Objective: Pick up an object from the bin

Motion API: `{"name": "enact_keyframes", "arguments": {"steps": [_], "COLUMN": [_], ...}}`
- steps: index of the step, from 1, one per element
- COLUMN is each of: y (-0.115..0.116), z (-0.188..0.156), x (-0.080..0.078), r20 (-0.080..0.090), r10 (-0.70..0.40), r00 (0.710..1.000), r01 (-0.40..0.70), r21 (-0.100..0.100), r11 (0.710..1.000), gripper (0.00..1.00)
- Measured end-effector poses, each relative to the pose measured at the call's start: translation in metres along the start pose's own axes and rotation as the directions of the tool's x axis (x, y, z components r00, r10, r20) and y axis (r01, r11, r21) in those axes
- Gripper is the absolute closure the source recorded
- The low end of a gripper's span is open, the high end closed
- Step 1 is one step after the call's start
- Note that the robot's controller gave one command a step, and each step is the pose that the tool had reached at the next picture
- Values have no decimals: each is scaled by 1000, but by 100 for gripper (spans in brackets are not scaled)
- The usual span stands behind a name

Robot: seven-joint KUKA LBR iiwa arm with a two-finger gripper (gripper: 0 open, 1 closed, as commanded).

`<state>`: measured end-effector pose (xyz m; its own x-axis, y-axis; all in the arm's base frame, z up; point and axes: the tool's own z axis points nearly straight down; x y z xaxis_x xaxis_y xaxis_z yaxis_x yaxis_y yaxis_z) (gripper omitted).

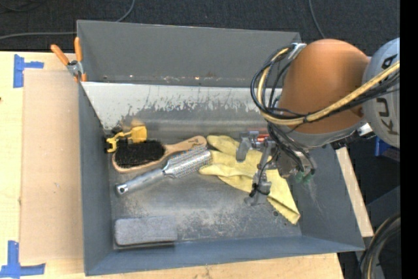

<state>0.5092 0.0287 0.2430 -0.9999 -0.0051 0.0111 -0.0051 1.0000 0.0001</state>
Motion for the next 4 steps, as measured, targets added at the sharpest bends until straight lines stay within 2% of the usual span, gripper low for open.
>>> {"name": "enact_keyframes", "arguments": {"steps": [1,2,3,4], "y": [0,-44,-73,-34], "z": [-4,128,173,172], "x": [-1,-77,-88,-85], "r20": [9,13,17,10], "r10": [2,96,-55,-38], "r00": [1000,995,998,999], "r01": [-2,-96,55,38], "r21": [0,-2,-1,-2], "r11": [1000,995,998,999], "gripper": [0,0,0,0]}}
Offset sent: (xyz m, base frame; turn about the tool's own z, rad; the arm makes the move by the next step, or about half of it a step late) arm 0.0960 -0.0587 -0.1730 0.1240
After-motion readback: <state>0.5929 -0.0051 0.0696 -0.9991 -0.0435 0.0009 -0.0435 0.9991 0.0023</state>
